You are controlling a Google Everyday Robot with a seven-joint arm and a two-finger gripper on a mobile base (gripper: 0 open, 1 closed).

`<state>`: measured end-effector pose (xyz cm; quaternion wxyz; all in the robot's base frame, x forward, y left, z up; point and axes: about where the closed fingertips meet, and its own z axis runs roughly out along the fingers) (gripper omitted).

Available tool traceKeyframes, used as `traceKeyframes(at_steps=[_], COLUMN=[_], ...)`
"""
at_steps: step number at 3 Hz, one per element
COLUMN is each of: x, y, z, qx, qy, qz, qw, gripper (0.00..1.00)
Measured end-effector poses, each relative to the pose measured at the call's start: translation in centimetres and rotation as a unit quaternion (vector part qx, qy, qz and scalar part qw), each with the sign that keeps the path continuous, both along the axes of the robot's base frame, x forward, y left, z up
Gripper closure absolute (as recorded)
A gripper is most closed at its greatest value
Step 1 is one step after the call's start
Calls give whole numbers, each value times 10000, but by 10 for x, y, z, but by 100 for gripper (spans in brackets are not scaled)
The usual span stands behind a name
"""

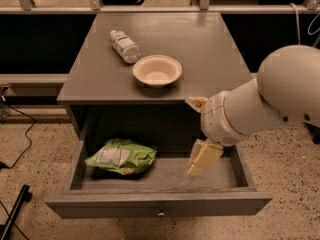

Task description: Pick green rice chip bag from top drawer and place on counter

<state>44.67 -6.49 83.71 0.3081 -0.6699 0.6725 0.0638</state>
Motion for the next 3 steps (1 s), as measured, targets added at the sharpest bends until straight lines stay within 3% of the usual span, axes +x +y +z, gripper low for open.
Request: traceKeyframes(at_steps=[1, 3], x=[9, 18], y=[4, 37], z=[-23, -103], qx=[68, 600], qy=[204, 691], qz=[-25, -78], qw=[9998, 9958], gripper=[0, 0])
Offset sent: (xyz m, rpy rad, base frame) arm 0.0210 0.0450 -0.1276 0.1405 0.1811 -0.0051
